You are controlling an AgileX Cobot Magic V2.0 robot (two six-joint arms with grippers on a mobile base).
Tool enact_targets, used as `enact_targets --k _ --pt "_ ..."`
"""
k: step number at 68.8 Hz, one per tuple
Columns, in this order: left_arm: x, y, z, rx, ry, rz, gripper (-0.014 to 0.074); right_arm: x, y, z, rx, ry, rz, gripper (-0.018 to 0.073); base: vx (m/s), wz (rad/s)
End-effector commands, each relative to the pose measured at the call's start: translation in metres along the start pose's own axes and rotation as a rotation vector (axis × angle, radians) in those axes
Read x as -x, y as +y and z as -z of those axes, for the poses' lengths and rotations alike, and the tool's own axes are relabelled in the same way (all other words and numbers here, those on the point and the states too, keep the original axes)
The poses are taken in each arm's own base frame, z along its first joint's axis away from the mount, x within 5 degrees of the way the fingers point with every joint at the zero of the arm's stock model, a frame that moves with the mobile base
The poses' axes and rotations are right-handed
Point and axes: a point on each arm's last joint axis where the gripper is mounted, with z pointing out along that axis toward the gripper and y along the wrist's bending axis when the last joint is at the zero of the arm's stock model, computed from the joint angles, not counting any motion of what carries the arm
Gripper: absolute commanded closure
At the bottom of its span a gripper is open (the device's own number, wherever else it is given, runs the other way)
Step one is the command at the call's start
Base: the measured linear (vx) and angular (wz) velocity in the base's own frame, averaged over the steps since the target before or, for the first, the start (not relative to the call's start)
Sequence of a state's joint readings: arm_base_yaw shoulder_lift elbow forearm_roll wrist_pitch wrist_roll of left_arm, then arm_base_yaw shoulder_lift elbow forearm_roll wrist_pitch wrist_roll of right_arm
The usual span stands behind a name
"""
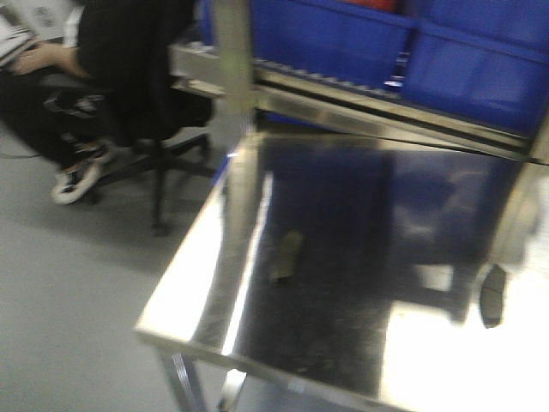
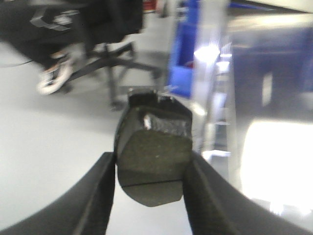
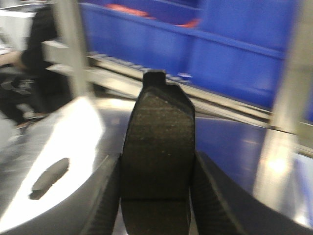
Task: Move and align brake pads A on conveyor
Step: 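Turn the base away from the steel table holding both pads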
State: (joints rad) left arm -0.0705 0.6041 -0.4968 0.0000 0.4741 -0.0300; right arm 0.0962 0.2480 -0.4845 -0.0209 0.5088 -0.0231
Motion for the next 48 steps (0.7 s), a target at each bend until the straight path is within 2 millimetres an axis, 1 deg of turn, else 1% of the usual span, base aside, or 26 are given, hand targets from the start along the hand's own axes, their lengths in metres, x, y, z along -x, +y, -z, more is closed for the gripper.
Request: enact_targets --k 1,26,48 --pt "0.0178 -0.0012 0.0055 -0.012 -0.127 0.018 0.0603 0.0166 -0.0008 0.0028 -0.006 -0.113 0.015 0.0565 -0.16 0.93" --pt "0.0177 -0.0012 0.0056 -0.012 -0.126 0.018 0.0603 0.0167 -0.0008 0.0028 -0.006 -0.114 0.015 0.0565 -0.19 0.94" --pt "0.0177 -0.0012 0.0058 -0.012 -0.127 0.018 0.0603 0.0167 -0.0008 0.0028 -0.006 -0.115 0.015 0.0565 -0.21 0.8"
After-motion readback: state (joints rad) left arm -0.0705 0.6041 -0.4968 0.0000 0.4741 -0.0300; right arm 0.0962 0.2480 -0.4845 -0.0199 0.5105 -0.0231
